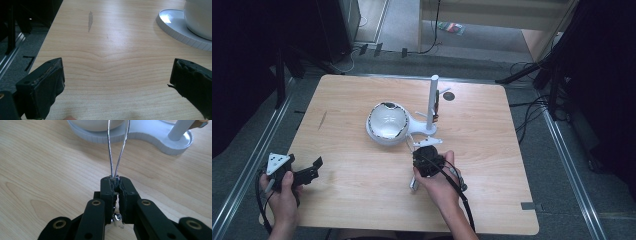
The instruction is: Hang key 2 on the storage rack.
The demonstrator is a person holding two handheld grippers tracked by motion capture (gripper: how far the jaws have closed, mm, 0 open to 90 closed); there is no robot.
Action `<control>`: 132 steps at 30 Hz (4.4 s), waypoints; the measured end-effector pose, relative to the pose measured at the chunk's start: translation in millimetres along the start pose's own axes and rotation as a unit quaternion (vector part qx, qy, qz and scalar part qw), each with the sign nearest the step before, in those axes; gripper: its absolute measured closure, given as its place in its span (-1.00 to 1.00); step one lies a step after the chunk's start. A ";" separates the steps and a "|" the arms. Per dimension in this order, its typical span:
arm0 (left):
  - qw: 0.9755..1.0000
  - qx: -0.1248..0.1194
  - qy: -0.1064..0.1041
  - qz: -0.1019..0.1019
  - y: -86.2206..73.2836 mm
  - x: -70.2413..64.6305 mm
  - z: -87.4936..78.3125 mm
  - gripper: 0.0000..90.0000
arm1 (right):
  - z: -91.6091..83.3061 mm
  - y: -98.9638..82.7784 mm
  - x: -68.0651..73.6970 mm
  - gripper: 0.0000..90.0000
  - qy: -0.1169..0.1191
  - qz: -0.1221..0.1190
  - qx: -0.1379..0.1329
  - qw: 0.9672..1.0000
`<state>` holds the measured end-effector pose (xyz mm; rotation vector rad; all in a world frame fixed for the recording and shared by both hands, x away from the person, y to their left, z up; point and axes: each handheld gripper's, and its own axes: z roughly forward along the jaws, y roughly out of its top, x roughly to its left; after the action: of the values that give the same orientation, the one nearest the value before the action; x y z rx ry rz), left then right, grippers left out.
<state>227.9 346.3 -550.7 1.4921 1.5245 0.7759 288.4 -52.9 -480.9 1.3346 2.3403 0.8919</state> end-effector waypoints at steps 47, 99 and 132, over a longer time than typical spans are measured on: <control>1.000 0.001 -0.001 0.000 0.0 0.3 0.0 -1.00 | -49.5 11.5 -23.0 0.87 -0.069 0.036 -0.179 0.981; 1.000 0.001 -0.002 -0.001 0.1 0.8 -0.1 -1.00 | -5.5 21.4 -54.6 0.77 -0.084 0.064 -0.139 0.985; 1.000 -0.003 -0.001 -0.002 -0.5 -0.2 -0.9 -1.00 | -42.3 -7.3 -74.9 -0.94 -0.040 0.040 -0.171 0.984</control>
<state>226.9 346.2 -550.8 1.4851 1.5222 0.7760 300.0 -134.9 -456.6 1.2989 1.9723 1.1778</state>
